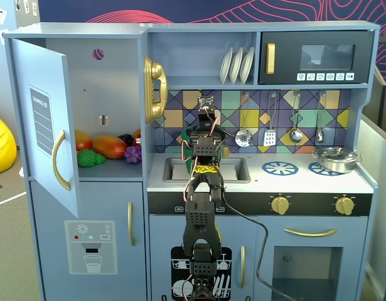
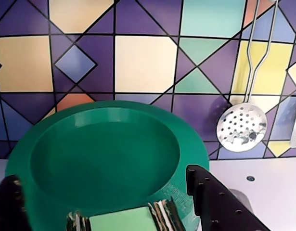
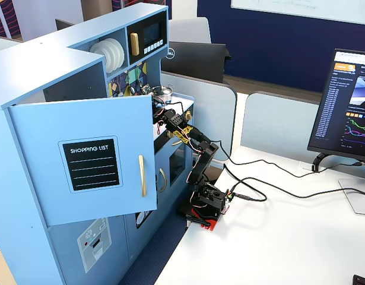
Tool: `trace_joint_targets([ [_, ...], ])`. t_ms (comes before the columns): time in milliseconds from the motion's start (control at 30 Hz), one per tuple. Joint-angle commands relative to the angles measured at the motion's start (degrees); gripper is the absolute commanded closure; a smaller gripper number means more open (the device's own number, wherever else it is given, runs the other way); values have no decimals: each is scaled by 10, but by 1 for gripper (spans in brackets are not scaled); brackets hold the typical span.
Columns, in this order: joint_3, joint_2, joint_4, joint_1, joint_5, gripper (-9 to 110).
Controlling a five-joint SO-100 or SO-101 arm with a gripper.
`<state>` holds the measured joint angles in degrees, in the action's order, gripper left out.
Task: Pick up the lid from the counter and put it on the green recipient
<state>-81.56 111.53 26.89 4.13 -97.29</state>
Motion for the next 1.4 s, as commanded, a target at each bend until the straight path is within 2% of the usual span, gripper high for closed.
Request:
trace_joint_targets([
  [0,50,51,-15,1,-9,60],
  [300,-10,225,96,-5,-27,64],
  [600,-335,537,228,41,37,65],
  [867,-586,697,278,46,54,76],
  [1033,-697,704,345,37,46,100],
  [1100,-744,704,367,33,29,101],
  [1233,-810,704,403,8,91,101],
  [1367,-863,704,445,-11,45,101],
])
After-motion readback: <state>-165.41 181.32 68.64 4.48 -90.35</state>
